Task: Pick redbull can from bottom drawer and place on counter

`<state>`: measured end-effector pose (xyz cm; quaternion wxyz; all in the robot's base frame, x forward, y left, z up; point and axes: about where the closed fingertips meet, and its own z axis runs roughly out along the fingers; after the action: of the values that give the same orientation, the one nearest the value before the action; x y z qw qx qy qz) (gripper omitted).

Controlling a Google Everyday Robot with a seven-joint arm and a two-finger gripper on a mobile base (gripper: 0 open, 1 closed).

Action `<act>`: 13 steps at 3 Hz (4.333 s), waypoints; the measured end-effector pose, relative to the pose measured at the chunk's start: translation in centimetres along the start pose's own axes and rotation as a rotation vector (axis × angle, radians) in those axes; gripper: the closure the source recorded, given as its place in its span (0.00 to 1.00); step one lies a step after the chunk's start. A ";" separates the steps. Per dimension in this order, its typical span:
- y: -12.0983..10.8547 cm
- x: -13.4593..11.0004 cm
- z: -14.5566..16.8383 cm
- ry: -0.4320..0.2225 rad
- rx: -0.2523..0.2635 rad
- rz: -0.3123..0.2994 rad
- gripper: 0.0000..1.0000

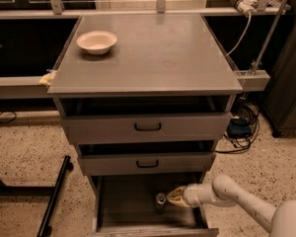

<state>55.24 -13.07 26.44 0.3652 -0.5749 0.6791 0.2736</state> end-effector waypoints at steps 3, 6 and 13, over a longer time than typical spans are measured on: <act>-0.7 0.6 3.6 -0.060 -0.028 -0.021 0.15; -0.5 2.5 7.5 -0.084 -0.051 -0.051 0.37; 1.1 -15.8 -9.5 0.051 0.000 -0.047 1.00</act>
Offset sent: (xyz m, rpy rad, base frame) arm 0.0181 0.0199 -0.0215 0.0600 -0.0127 0.0286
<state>53.59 -11.20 44.79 0.3542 -0.5976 0.6744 0.2502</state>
